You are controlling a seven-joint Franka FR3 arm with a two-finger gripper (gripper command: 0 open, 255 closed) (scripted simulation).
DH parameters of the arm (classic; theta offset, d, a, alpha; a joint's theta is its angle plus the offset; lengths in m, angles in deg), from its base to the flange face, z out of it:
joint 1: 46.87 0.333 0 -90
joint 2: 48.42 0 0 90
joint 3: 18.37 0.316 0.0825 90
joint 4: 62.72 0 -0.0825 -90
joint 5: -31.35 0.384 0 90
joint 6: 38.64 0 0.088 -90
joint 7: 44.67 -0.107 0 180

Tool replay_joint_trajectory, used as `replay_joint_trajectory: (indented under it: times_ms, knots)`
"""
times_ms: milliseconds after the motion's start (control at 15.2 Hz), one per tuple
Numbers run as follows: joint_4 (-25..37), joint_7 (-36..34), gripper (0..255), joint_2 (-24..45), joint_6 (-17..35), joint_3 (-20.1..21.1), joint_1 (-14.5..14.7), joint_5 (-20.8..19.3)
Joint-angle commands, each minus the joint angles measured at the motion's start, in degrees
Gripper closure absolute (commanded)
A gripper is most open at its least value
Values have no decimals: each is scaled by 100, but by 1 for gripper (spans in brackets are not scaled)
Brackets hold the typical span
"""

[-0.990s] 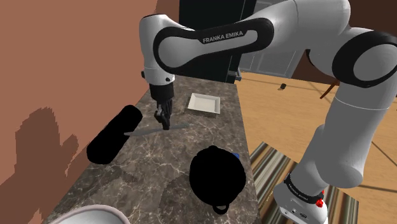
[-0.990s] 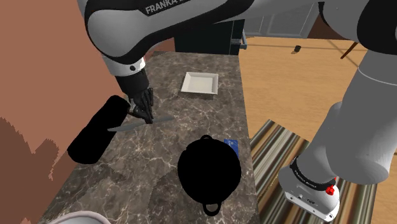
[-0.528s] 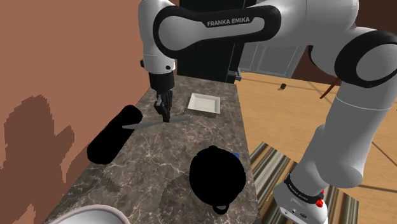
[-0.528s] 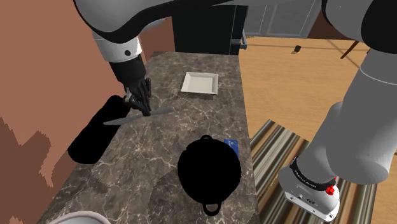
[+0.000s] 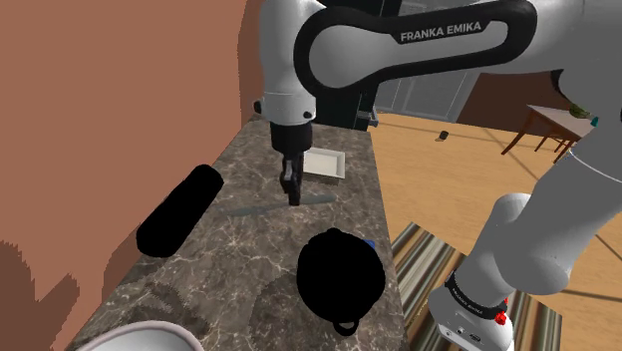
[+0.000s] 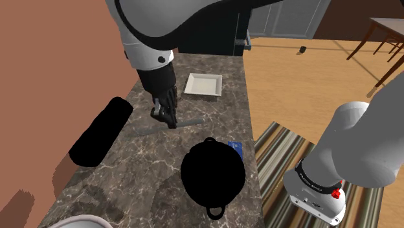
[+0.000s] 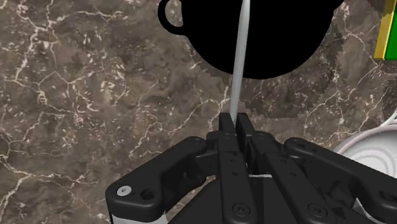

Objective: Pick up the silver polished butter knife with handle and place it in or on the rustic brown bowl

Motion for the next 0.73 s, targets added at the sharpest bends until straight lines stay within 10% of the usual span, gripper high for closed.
replay_joint_trajectory:
  times_ms: [0, 660]
  knots:
    - [-480, 35, 255, -462, 37, 1, 30, 159]
    - [-2287, -48, 255, -2750, -356, -11, 477, 891]
